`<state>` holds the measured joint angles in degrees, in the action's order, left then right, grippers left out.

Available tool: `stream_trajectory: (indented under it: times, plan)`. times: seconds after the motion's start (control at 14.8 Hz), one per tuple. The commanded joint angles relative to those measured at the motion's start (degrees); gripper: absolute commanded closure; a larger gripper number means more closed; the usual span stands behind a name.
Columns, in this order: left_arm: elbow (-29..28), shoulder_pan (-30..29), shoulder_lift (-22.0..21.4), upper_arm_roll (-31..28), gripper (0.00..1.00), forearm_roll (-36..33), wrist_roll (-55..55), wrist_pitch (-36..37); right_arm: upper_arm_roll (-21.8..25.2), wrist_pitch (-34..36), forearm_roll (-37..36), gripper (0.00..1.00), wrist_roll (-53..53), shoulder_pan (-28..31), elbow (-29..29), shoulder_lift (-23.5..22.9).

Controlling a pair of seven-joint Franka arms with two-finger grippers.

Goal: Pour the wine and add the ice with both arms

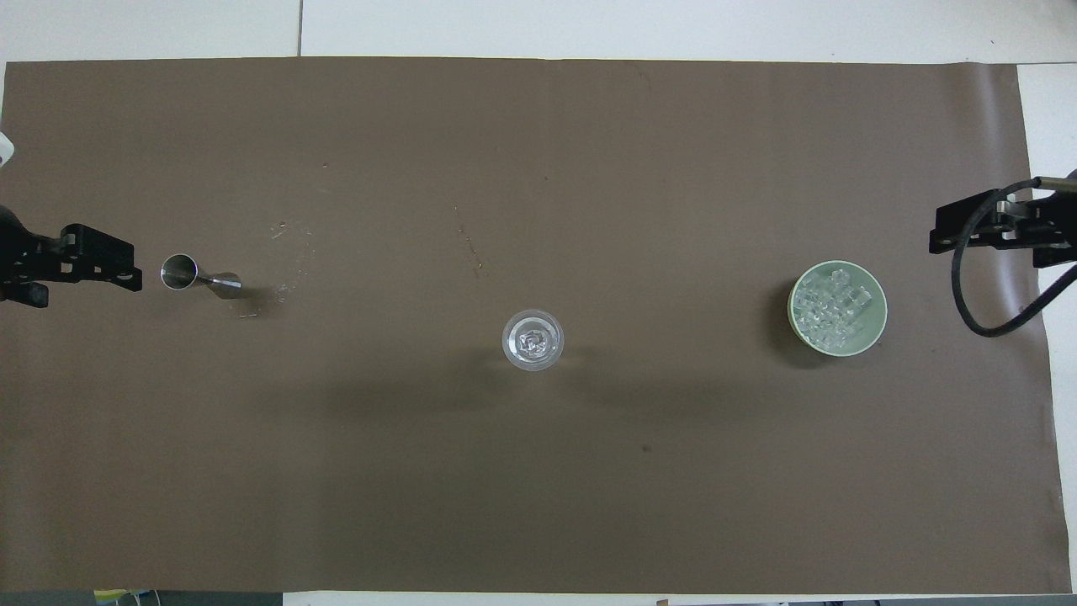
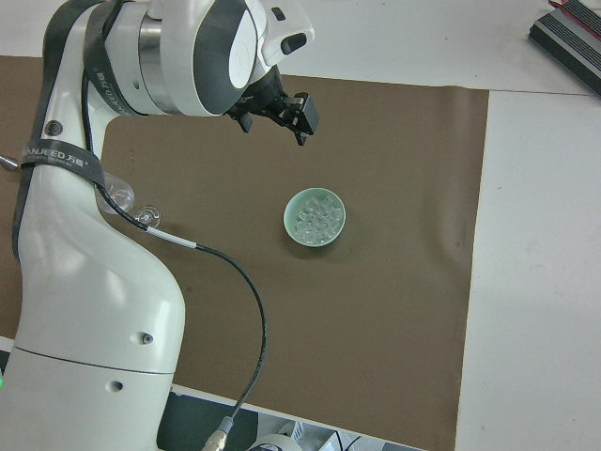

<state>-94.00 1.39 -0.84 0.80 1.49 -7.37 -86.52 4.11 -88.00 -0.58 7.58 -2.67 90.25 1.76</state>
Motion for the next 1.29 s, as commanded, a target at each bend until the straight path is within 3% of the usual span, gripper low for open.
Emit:
stream_trajectory:
  times: [0.0, 0.34, 0.74, 1.22]
  plan:
    - [-1.09, -1.12, -0.56, 0.34, 0.00, -0.87, 1.57, -3.65, 1.25, 3.17, -0.11, 0.00, -7.98, 1.87, -0.96, 0.70]
    - [-1.18, -1.04, -0.56, 0.34, 0.00, -1.05, 7.28, -3.31, 2.04, 0.64, -0.66, 0.00, -10.57, 2.58, 3.52, 3.34]
    - [-1.10, -0.42, -0.56, 0.43, 0.00, -4.48, 9.39, -3.39, 3.63, 2.66, -0.21, 0.00, -10.92, 3.64, 3.78, 3.69]
    - [-0.92, -0.86, -0.47, 0.43, 0.00, -3.95, 8.86, -3.92, 0.55, 1.07, -0.39, 0.00, -10.74, 3.46, 4.76, 3.87]
